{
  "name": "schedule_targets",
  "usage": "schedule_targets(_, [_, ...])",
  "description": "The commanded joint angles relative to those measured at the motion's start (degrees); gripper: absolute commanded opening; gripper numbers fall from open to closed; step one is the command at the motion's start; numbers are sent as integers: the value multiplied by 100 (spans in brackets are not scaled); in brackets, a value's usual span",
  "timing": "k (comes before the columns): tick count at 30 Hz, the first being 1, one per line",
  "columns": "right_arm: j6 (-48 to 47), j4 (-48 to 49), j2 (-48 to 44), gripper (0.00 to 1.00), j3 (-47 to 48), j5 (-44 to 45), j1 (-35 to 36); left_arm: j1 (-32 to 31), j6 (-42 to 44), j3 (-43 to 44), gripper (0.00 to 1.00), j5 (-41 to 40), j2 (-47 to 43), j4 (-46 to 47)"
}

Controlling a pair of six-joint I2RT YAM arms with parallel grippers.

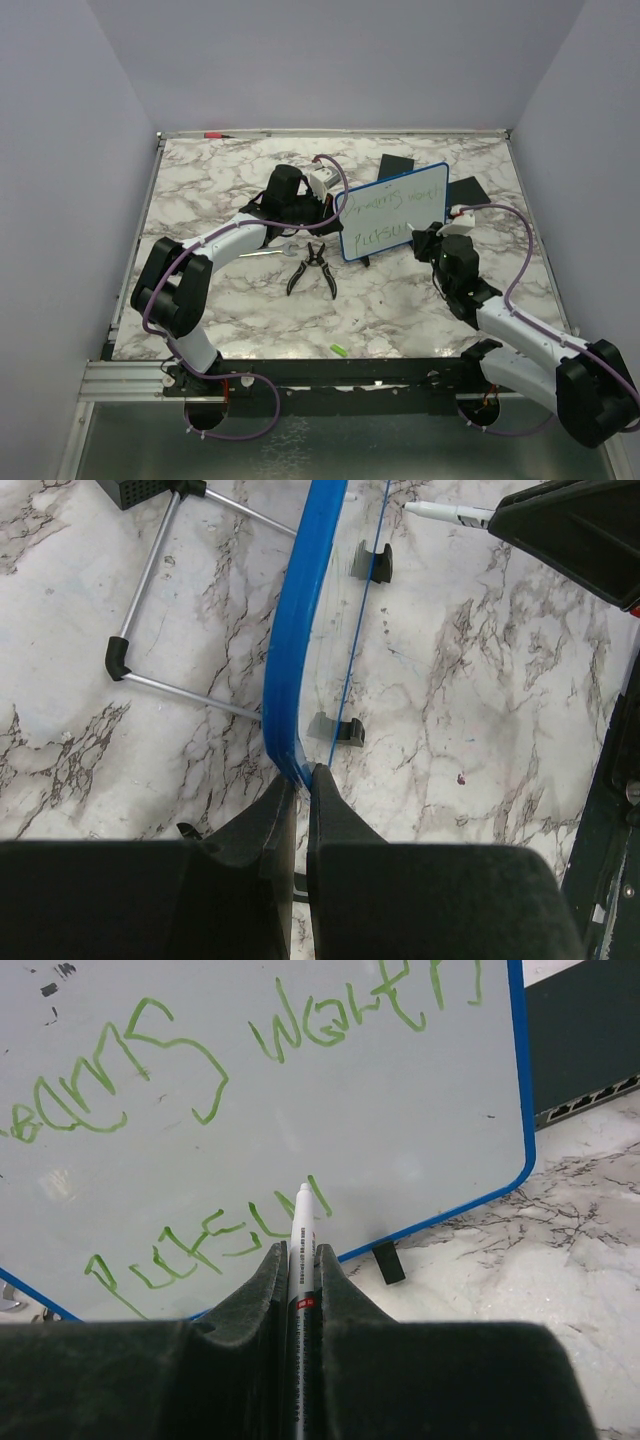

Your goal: Write a sentence on the whiteboard

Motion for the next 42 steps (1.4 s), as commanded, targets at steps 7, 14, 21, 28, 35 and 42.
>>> schedule_targets(7, [-130,515,94,1,-63,45,-16,-65,175,47,0,-215,110,-206])
schedule_targets(14, [-136,632,244,1,-45,57,-16,-60,175,49,0,-206,102,-207])
schedule_targets(21, [-105,779,392,1,-63,29,-16,-63,175,47,0,-206,104,-207])
schedule_targets(28, [-112,847,450,1,-63,55,-16,-55,175,47,0,-206,105,-207])
schedule_targets(35, [-108,892,540,1,-63,90,-16,-61,175,48,0,-206,108,-206])
schedule_targets(42, [-117,952,585,1,-73,99,-16,-62,182,47,0,-206,112,-207])
